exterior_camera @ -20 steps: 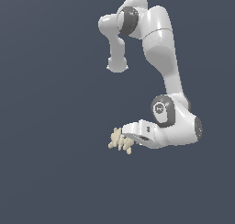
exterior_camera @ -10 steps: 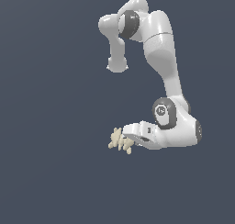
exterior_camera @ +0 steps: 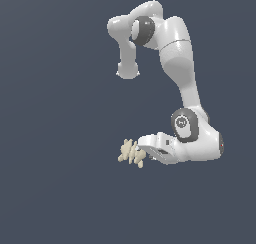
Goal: Pick up the object and move it to a goal position.
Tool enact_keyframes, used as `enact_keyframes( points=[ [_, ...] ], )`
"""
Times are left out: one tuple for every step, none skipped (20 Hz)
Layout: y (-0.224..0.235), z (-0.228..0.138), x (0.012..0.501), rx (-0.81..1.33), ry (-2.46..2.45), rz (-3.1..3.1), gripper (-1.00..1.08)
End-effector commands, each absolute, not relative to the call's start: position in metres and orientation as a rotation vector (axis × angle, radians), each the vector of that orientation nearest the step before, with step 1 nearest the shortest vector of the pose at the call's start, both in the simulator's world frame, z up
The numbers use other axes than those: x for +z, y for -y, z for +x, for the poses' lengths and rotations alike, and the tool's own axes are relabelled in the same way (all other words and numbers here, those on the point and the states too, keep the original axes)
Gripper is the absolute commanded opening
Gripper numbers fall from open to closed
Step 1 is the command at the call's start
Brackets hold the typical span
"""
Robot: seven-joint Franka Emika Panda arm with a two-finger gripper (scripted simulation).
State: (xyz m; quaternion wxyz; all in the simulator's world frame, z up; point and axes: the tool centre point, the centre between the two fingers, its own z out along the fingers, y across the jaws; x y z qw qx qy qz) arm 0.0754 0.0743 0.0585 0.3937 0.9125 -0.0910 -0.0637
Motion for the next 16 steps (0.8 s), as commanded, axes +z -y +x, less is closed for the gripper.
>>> enact_keyframes(
  points=[
    [-0.075,0.076,0.058,-0.156,0.234,2.305,1.08],
    [-0.076,0.076,0.058,-0.155,0.234,2.305,1.08],
    [-0.076,0.075,0.058,-0.158,0.232,2.309,1.08],
    [-0.075,0.075,0.058,-0.158,0.232,2.309,1.08],
    [-0.075,0.075,0.057,-0.158,0.232,2.309,1.08],
    [-0.074,0.075,0.057,-0.158,0.232,2.309,1.08],
    [-0.073,0.075,0.055,-0.158,0.232,2.308,1.08],
    [-0.071,0.074,0.054,-0.157,0.233,2.308,1.08],
    [-0.069,0.074,0.052,-0.157,0.233,2.307,1.08],
    [-0.066,0.073,0.050,-0.157,0.233,2.307,1.08],
    [-0.064,0.072,0.047,-0.157,0.233,2.307,1.08],
    [-0.062,0.072,0.045,-0.157,0.233,2.307,1.08],
    [-0.060,0.071,0.044,-0.157,0.233,2.306,1.08],
    [-0.059,0.071,0.043,-0.157,0.233,2.306,1.08],
    [-0.058,0.070,0.042,-0.156,0.234,2.306,1.08],
    [-0.057,0.070,0.041,-0.156,0.234,2.306,1.08]
  ],
)
